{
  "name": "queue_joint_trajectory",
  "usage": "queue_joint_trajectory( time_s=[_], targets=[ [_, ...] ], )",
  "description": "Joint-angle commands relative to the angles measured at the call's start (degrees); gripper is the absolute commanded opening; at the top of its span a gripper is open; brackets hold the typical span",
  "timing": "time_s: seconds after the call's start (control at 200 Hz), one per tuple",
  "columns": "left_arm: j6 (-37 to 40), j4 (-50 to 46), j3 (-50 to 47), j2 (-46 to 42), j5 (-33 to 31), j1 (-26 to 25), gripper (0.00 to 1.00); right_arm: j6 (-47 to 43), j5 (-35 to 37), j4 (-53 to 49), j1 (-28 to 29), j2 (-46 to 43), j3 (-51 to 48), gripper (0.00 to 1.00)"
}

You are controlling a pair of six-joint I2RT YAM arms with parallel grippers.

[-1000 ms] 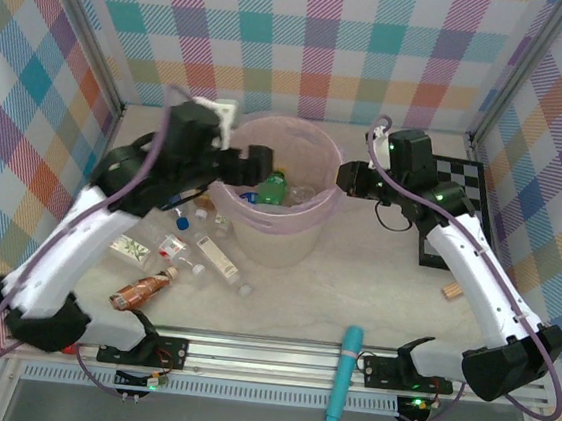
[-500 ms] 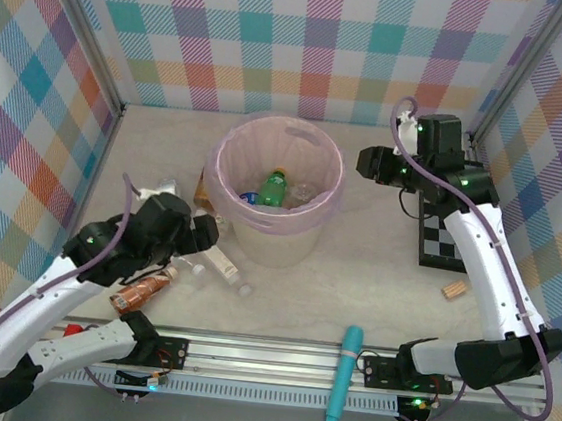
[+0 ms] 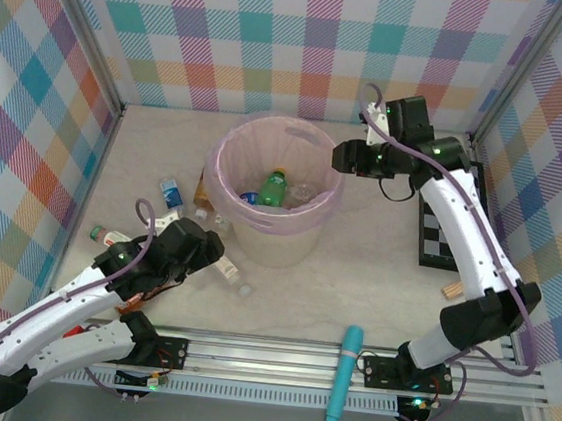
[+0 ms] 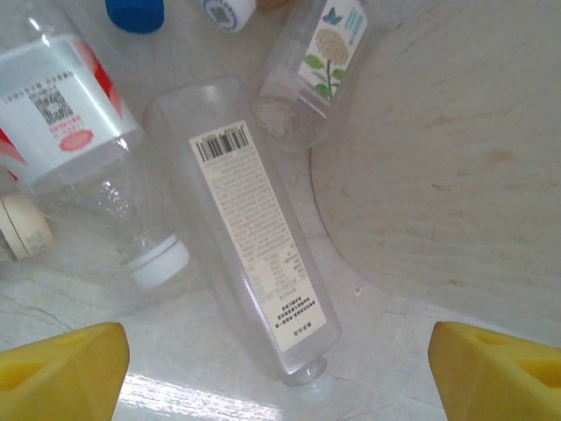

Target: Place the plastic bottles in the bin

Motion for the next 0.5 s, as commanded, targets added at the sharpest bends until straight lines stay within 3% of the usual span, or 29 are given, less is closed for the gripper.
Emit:
queue_joint_trajectory(
  time_s=[0.0, 0.245, 0.495],
  targets=[
    [-4.11, 2.63, -1.59, -0.11, -2.29, -1.97, 0.88, -2.01, 1.25, -4.38, 1.03, 1.98, 3.93, 0.46],
    [-7.17, 5.75, -5.68, 0.78, -2.8, -4.7, 0.9, -2.65, 6.9, -8.93, 1.61, 5.39, 7.68, 0.22],
    [-7.69, 9.79, -8.65, 1.98, -2.1, -5.12, 0.9, -3.4, 12.23, -12.41, 1.59, 5.29, 10.36, 0.11]
  ],
)
